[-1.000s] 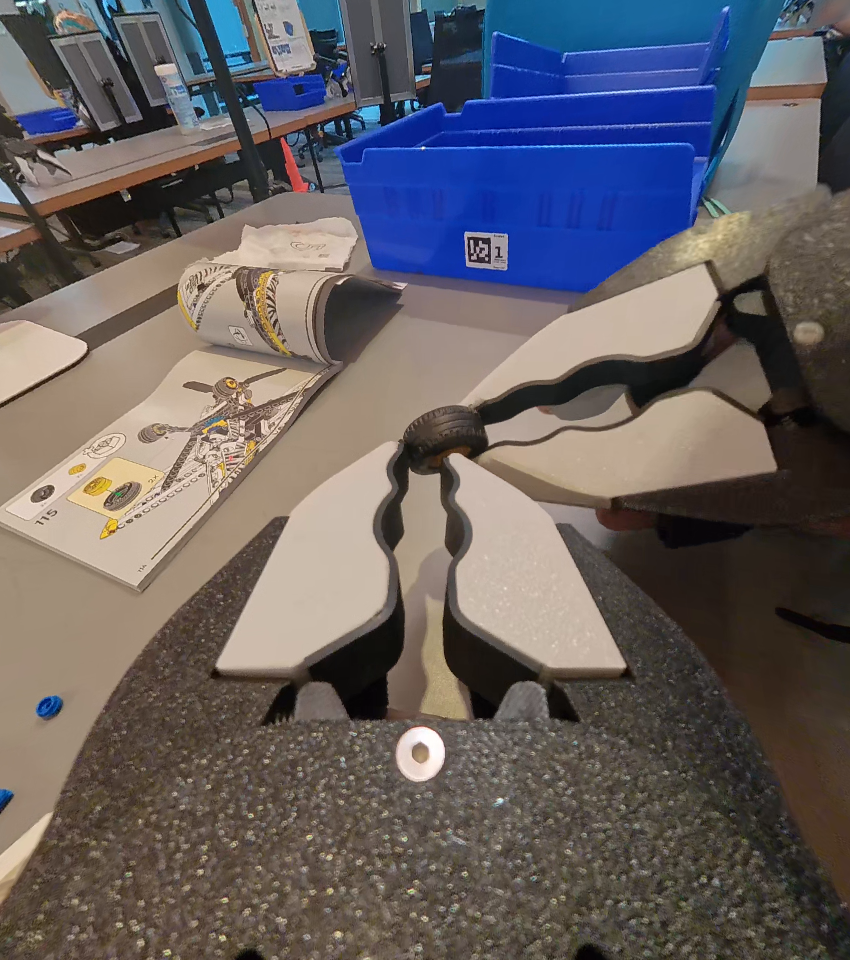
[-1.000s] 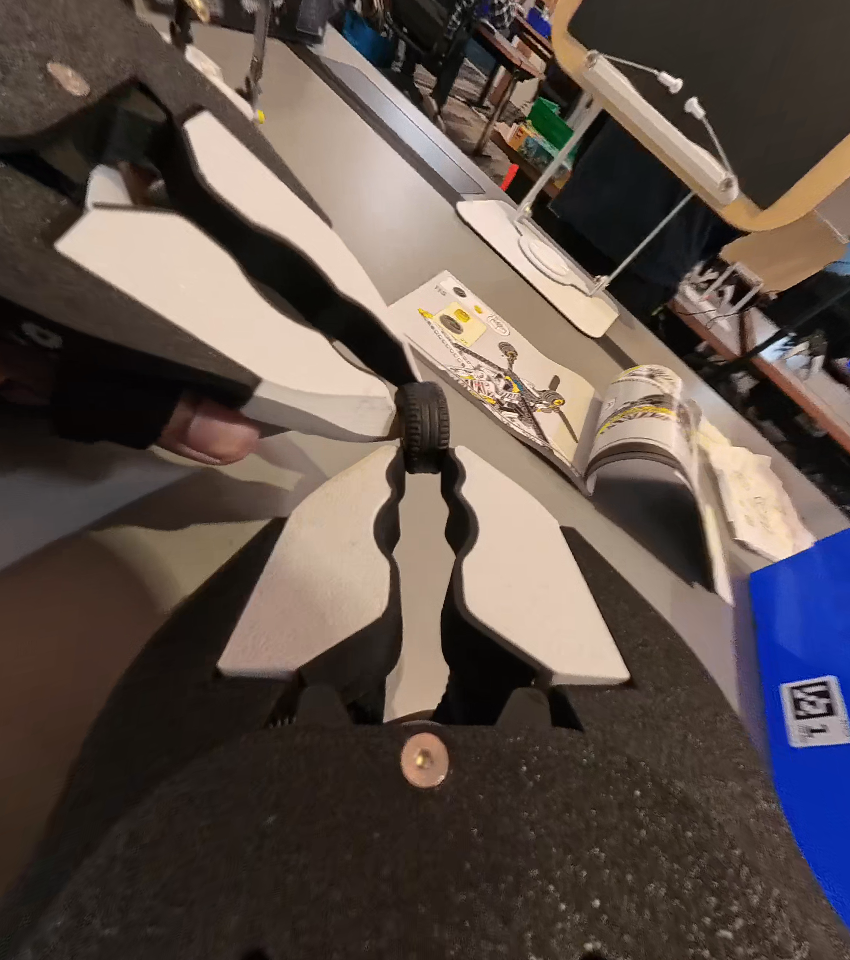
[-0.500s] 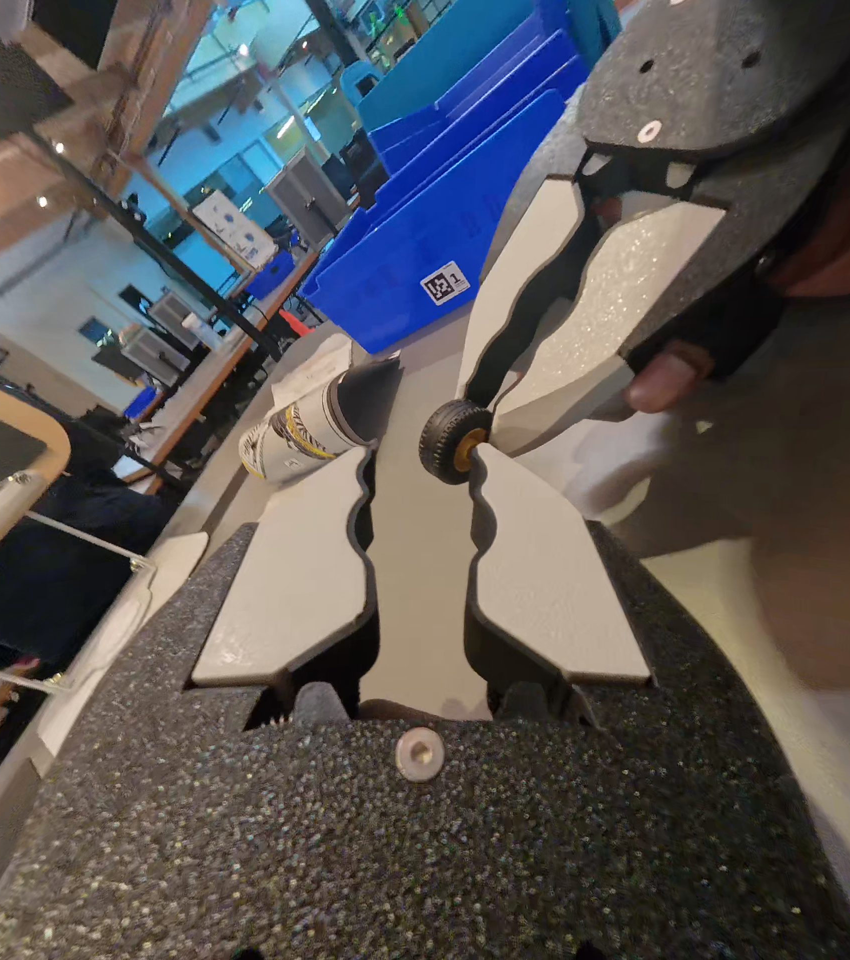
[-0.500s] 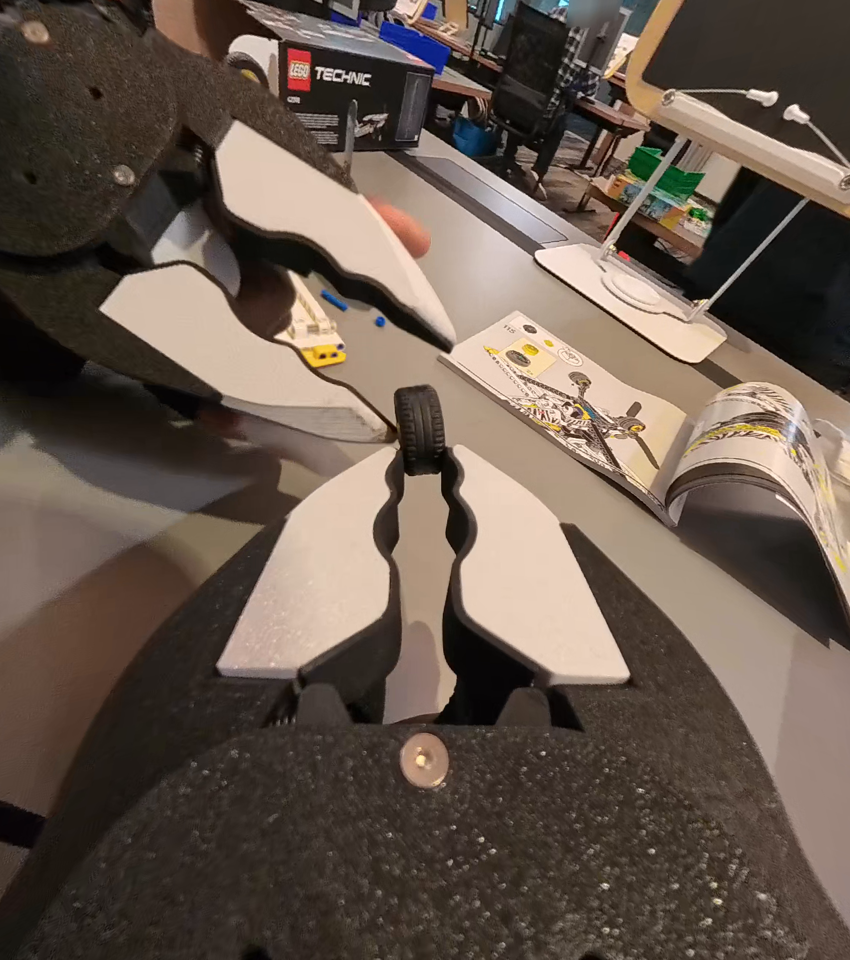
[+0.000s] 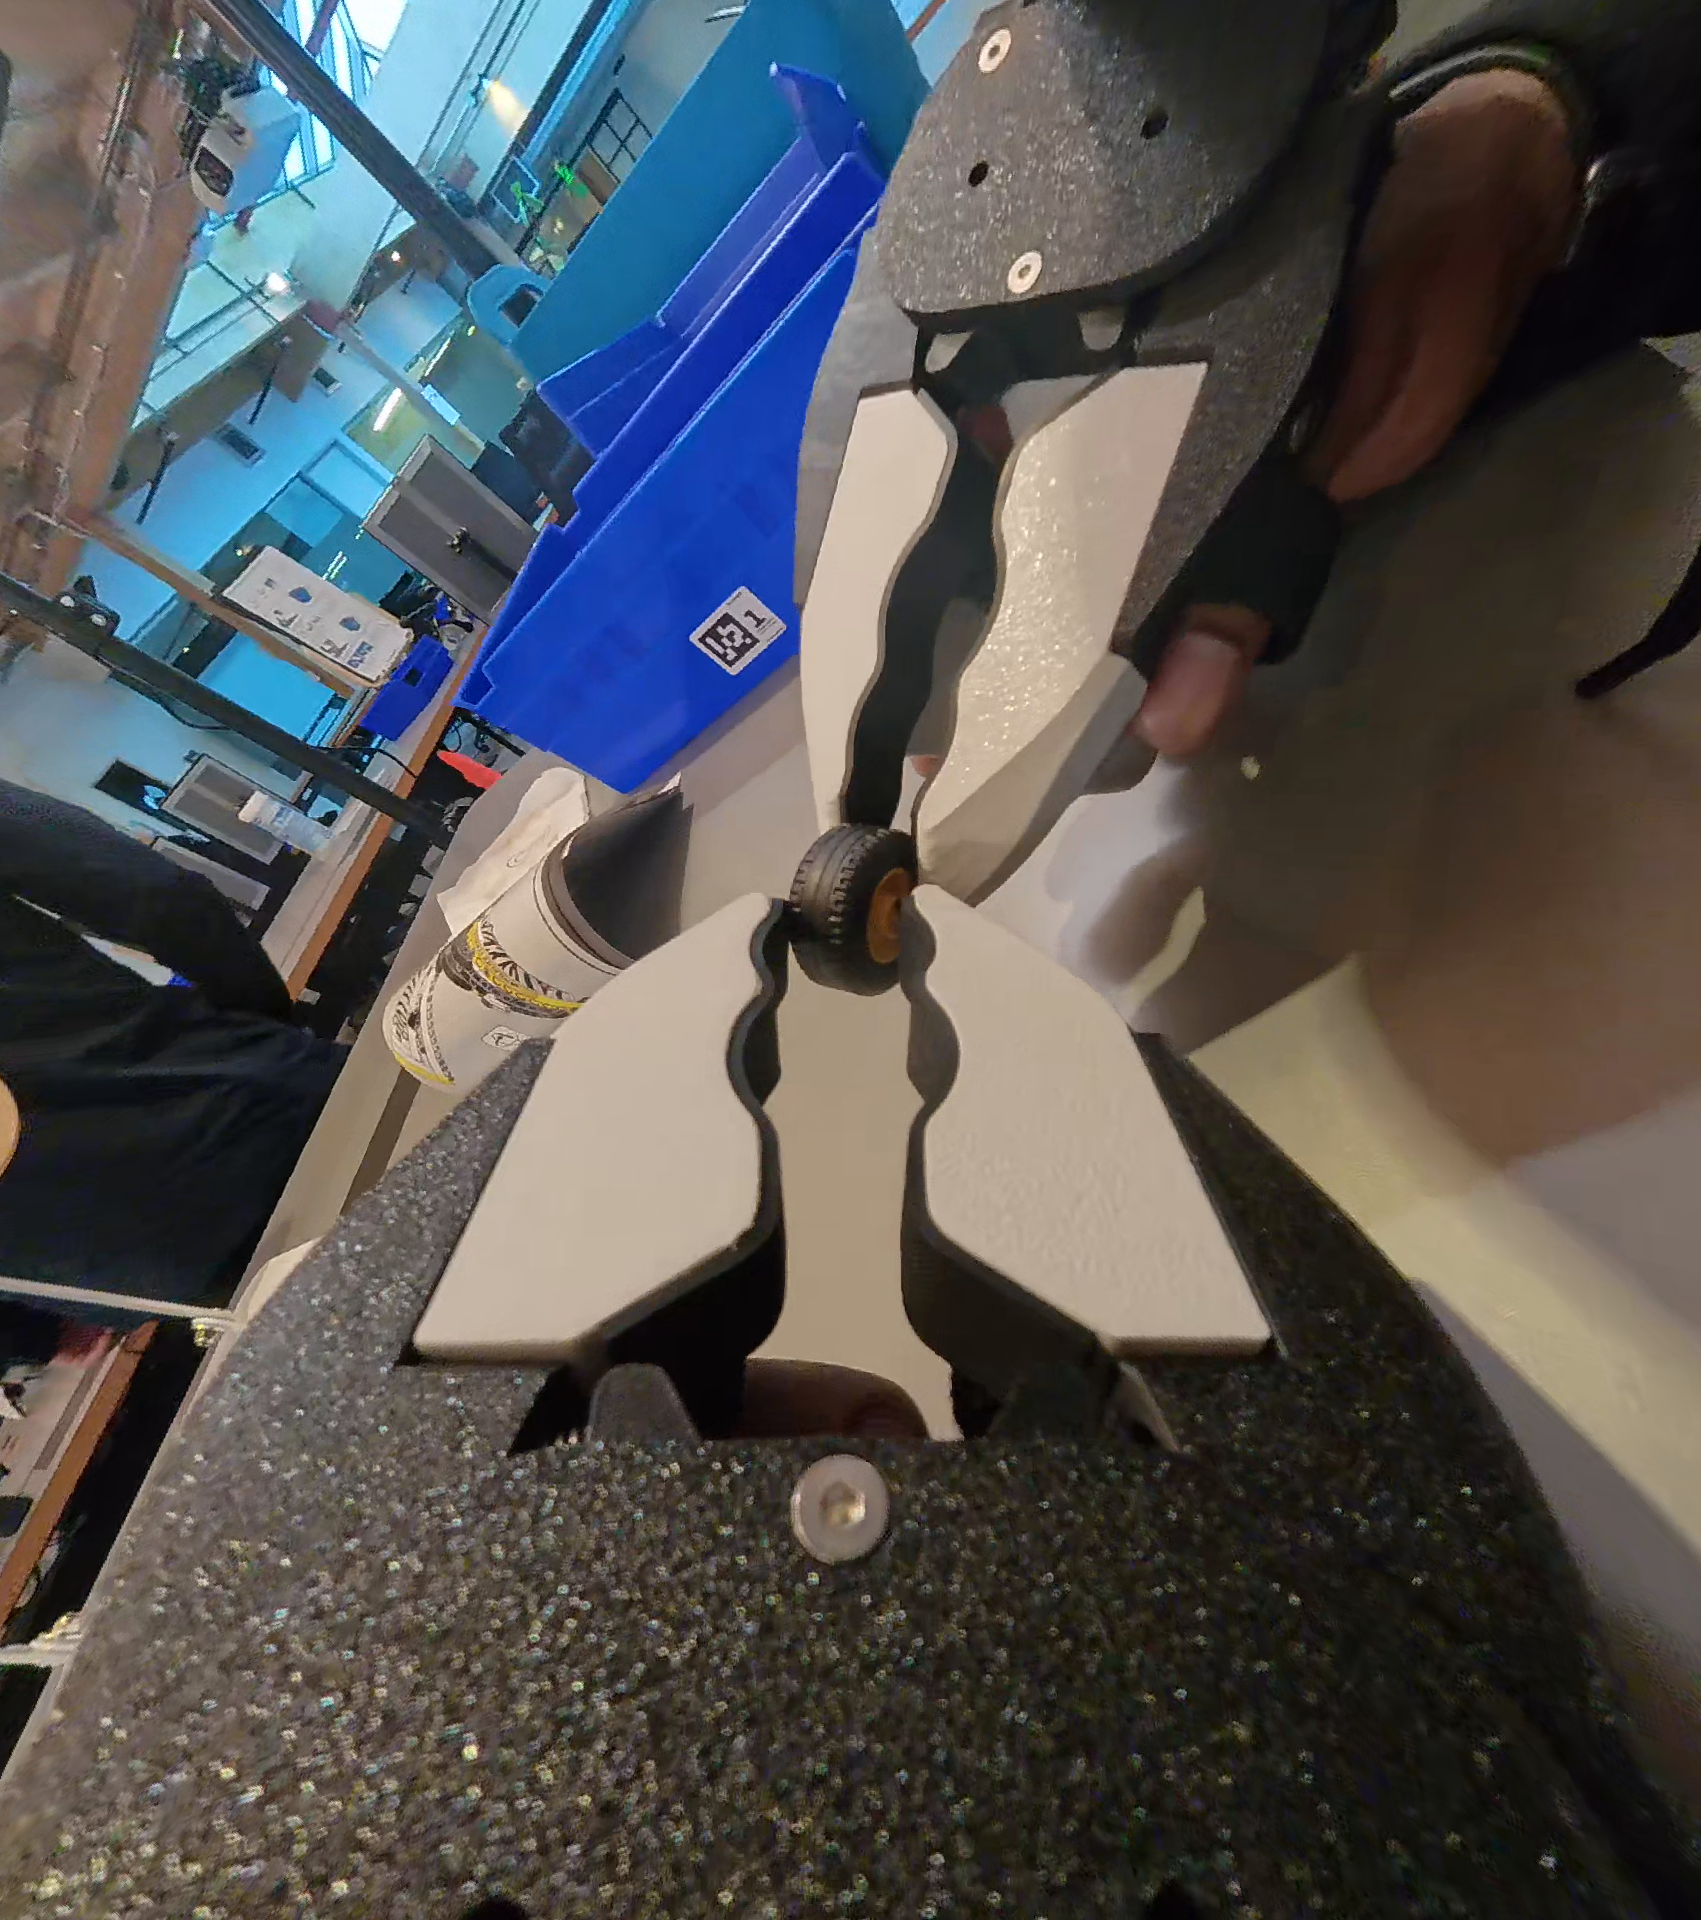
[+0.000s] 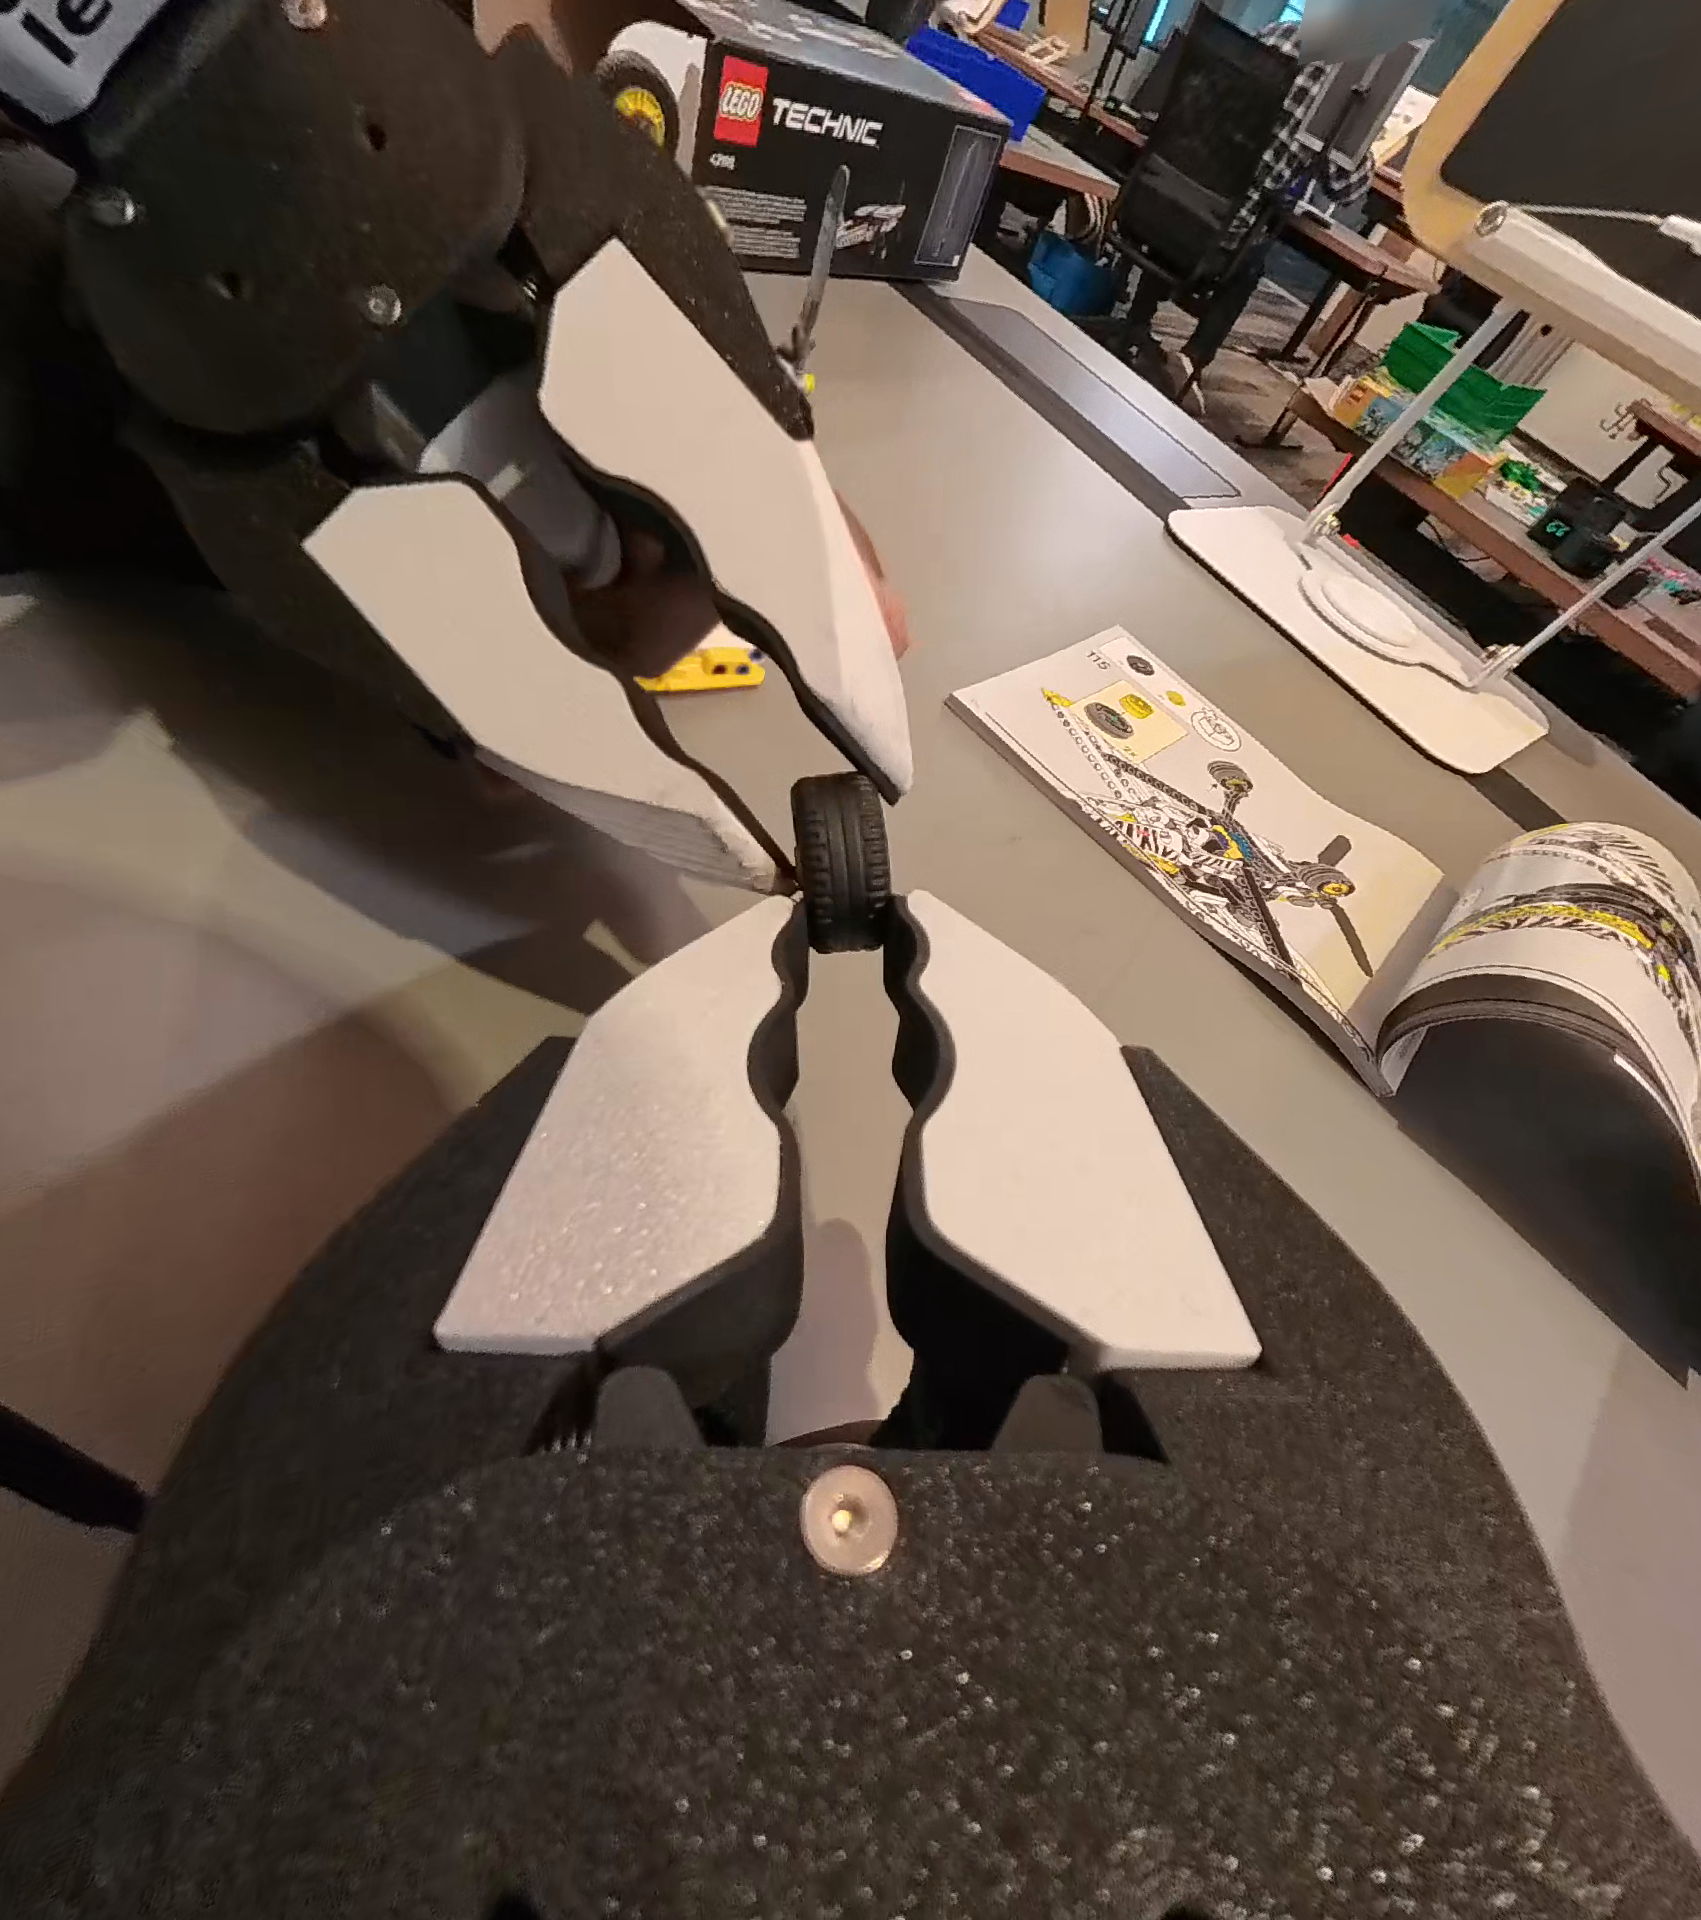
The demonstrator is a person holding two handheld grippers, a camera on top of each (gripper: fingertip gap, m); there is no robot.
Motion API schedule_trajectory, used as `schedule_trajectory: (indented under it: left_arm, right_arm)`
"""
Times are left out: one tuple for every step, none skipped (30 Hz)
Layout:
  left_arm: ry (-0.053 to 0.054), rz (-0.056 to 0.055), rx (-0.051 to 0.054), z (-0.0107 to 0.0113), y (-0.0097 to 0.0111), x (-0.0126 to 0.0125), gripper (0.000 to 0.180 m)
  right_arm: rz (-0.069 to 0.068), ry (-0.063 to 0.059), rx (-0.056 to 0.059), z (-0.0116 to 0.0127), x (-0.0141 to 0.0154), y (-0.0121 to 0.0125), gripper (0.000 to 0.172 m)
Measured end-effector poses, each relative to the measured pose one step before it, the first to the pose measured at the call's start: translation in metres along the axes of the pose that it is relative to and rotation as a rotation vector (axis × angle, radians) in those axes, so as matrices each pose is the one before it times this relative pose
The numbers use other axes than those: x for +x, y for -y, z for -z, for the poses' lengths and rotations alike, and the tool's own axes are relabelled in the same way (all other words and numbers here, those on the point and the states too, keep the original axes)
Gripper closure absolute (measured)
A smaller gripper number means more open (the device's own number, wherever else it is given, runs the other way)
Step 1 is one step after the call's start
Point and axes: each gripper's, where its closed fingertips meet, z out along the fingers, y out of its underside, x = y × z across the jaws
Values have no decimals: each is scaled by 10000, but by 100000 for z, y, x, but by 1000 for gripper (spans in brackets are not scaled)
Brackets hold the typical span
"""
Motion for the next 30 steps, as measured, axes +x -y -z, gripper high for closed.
schedule_trajectory:
  left_arm:
    - [-25,13,5,-9,-21,26,160]
    - [-70,88,3,-4,-13,-4,160]
    - [-80,100,-65,-8,-95,-59,158]
    - [-4,92,-107,-20,-132,-209,153]
    - [-20,49,-63,6,4,-172,150]
    - [-113,-87,-110,-5,-17,19,150]
    - [-148,-309,-230,-63,-101,200,153]
    - [-76,-530,-337,-128,-153,229,155]
    - [-51,-594,-404,-156,-184,216,158]
    - [-70,-523,-425,-175,-185,185,159]
    - [-55,-426,-432,-183,-196,101,158]
    - [-20,-336,-360,-129,-122,-7,157]
    - [-56,-247,-356,-133,-146,6,155]
    - [29,-247,-473,-144,-349,-104,154]
    - [173,-331,-654,-193,-676,-280,151]
    - [-1,-374,-635,-203,-774,5,148]
    - [-107,-282,-509,-195,-618,209,147]
    - [-70,-119,-218,-128,-190,186,146]
    - [-6,23,22,-23,166,86,146]
    - [-61,37,-3,-5,186,144,146]
    - [-6,-24,-75,4,130,72,146]
    - [72,-63,-85,-16,124,-15,147]
    - [15,-41,-73,-51,106,73,147]
    - [45,2,-95,-95,21,25,147]
    - [89,24,-137,-118,-94,-51,149]
    - [107,8,-106,-64,-89,-103,153]
    - [180,24,-70,-14,-35,-211,157]
    - [176,48,-95,7,-21,-224,160]
    - [101,28,-127,-9,-25,-62,160]
    - [136,-2,-171,-25,-54,-82,160]
  right_arm:
    - [39,55,1,-5,-16,-29,158]
    - [29,78,15,-19,-13,-24,158]
    - [-9,109,-17,-35,-20,-49,158]
    - [-6,85,-15,-28,7,-47,158]
    - [48,47,11,3,-1,1,158]
    - [101,13,-19,-4,-8,-7,158]
    - [183,-45,-92,-32,14,-82,158]
    - [299,-113,-156,-57,35,-160,158]
    - [382,-149,-192,-58,48,-205,158]
    - [414,-163,-207,-58,68,-210,158]
    - [397,-199,-167,-35,103,-144,158]
    - [347,-192,-101,0,97,-53,158]
    - [303,-129,-49,17,29,25,158]
    - [252,-97,-2,42,-10,105,158]
    - [222,-102,12,64,-17,126,158]
    - [205,-117,-5,44,11,87,158]
    - [166,-101,-30,24,22,17,158]
    - [116,-69,-53,-30,-4,-32,158]
    - [94,-73,-39,-22,26,-14,158]
    - [91,-96,-30,1,60,8,158]
    - [81,-87,-27,4,64,4,158]
    - [19,-10,3,-11,1,35,158]
    - [-84,90,22,-30,-91,26,158]
    - [-109,95,-1,-37,-65,-23,158]
    - [-47,39,-33,-32,-12,-80,158]
    - [-12,16,-34,-32,-8,-64,158]
    - [-13,-32,-3,14,16,5,158]
    - [15,-71,-12,8,52,17,158]
    - [44,-63,-37,10,40,-14,158]
    - [52,-58,-42,-18,26,-34,158]
